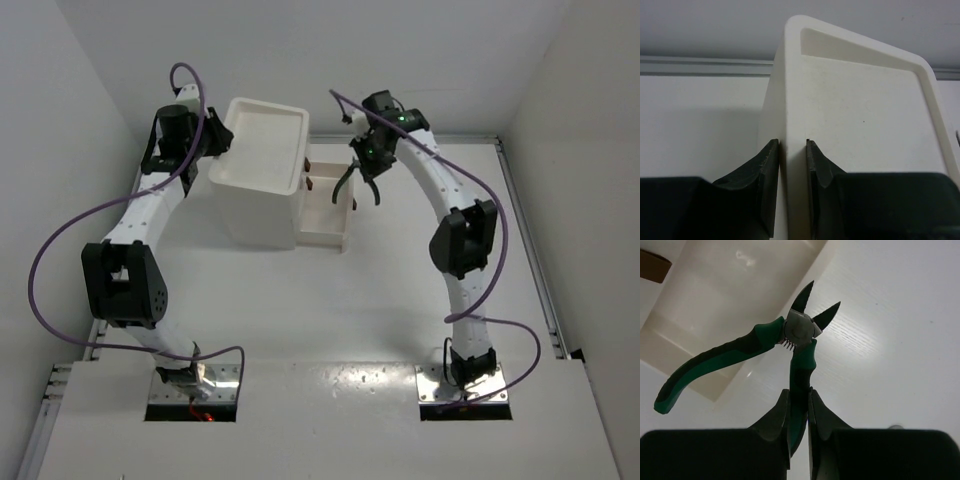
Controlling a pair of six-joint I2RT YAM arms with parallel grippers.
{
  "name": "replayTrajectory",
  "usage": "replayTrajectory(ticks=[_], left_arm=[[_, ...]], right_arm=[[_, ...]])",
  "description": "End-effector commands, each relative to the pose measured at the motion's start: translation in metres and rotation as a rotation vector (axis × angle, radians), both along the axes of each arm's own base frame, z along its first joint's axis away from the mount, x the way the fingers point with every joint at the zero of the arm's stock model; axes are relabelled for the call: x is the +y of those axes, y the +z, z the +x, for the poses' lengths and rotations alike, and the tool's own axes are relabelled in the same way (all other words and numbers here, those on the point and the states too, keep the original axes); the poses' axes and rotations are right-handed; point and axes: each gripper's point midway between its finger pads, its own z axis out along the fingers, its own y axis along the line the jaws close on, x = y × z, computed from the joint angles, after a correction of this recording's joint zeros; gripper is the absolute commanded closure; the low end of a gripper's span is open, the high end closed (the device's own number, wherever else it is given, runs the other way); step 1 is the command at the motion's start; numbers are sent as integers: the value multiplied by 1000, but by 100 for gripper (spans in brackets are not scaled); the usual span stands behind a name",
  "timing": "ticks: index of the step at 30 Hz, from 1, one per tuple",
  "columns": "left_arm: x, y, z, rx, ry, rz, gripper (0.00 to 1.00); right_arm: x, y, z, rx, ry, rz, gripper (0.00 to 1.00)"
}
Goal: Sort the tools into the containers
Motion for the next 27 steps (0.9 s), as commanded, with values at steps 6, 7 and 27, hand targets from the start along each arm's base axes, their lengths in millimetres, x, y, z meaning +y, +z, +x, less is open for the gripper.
replayTrajectory(ticks=[6,7,27], left_arm=[[-2,-179,-105,681,26,-10,100],[-2,-179,-105,681,26,-10,100],[-4,-180,-104,674,24,-24,100]], right_arm=[[15,-26,17,-49,-90,-143,100],[19,-25,15,-59,-97,-160,100],[94,-53,12,-65,-120,-21,100]])
